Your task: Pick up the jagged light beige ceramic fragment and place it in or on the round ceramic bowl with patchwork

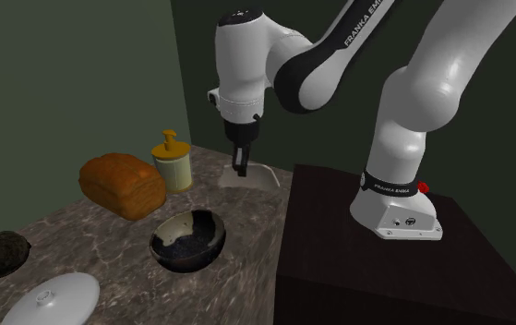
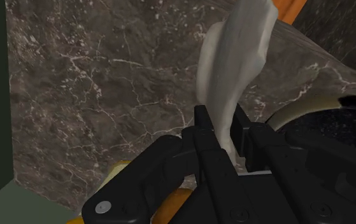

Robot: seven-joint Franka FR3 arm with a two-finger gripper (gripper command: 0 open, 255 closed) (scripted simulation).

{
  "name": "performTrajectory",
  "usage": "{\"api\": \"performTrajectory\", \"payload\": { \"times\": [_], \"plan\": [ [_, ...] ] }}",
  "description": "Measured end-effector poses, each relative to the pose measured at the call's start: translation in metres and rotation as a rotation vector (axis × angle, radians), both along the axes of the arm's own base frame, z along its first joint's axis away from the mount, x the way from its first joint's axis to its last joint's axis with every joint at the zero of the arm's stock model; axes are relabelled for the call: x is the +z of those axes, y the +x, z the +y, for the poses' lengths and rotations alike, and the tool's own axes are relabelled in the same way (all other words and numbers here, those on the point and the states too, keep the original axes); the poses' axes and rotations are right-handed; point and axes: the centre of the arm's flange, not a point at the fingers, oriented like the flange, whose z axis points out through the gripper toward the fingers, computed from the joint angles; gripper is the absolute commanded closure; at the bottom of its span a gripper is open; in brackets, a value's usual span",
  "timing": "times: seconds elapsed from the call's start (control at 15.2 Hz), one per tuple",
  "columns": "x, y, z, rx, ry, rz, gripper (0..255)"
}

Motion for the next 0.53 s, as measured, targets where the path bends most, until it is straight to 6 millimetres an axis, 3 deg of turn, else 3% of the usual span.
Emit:
{"api": "performTrajectory", "payload": {
  "times": [0.4, 0.53],
  "plan": [
    [0.030, -0.001, 0.000, 0.000, 0.000, 0.000, 255],
    [0.032, 0.010, 0.012, 0.001, 0.000, 0.001, 255]
  ]
}}
